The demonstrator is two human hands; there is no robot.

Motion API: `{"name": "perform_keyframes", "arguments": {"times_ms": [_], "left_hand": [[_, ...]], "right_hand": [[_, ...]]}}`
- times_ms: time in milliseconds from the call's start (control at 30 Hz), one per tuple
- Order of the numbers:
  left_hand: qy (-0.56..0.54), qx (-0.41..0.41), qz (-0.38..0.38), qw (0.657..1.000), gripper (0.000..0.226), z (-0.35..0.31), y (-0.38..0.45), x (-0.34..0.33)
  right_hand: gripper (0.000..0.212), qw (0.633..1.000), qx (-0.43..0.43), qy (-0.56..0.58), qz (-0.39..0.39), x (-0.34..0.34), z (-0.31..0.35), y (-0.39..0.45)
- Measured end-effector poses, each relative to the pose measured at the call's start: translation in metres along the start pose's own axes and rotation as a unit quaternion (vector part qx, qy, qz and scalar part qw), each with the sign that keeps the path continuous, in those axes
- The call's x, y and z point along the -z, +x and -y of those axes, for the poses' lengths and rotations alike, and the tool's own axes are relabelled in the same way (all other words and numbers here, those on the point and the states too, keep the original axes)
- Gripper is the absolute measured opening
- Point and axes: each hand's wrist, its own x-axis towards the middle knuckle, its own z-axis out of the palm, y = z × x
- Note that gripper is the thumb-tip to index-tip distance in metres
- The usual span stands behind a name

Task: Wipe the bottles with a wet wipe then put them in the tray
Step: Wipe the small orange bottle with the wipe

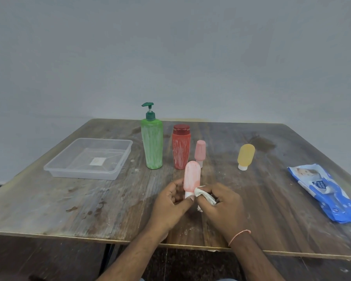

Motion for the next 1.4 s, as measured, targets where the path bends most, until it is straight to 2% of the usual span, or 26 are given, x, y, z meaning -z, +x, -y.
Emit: {"name": "perform_keyframes", "arguments": {"times_ms": [100,200,367,533,667,867,1000,1133,1267,1400], "left_hand": [[-0.006,0.000,-0.003,1.000,0.048,0.0005,0.0000,-0.0004],[0.007,0.000,-0.007,1.000,0.048,0.0027,0.0008,-0.0025],[0.020,0.004,-0.021,1.000,0.055,0.0064,0.0019,-0.0035],[0.019,0.006,-0.021,1.000,0.053,0.0046,0.0008,-0.0052],[0.044,0.004,-0.026,0.999,0.059,0.0057,0.0012,-0.0039],[0.044,0.007,-0.032,0.998,0.058,0.0035,-0.0004,-0.0056],[0.063,0.005,-0.027,0.998,0.059,0.0042,-0.0007,-0.0055],[0.063,0.005,-0.030,0.998,0.059,0.0055,0.0002,-0.0060],[0.068,-0.001,-0.033,0.997,0.061,0.0082,0.0003,-0.0060],[0.079,-0.007,-0.034,0.996,0.062,0.0085,0.0010,-0.0064]], "right_hand": [[0.026,1.000,-0.005,-0.009,-0.005,-0.0016,-0.0015,0.0004],[0.018,1.000,-0.007,-0.009,-0.002,-0.0010,0.0000,0.0017],[0.016,0.997,0.056,0.017,0.042,0.0013,0.0075,-0.0002],[0.020,1.000,-0.001,-0.011,-0.007,0.0003,0.0023,0.0015],[0.019,0.997,0.065,0.014,0.044,0.0001,0.0040,0.0000],[0.021,0.995,0.085,-0.048,-0.012,-0.0011,0.0059,0.0000],[0.020,0.993,0.112,-0.023,0.020,-0.0007,0.0040,-0.0007],[0.026,0.989,0.127,-0.079,-0.022,0.0009,0.0047,-0.0013],[0.013,0.989,0.138,-0.048,-0.014,-0.0031,0.0070,-0.0014],[0.019,0.988,0.139,-0.053,-0.035,-0.0029,0.0064,-0.0010]]}}
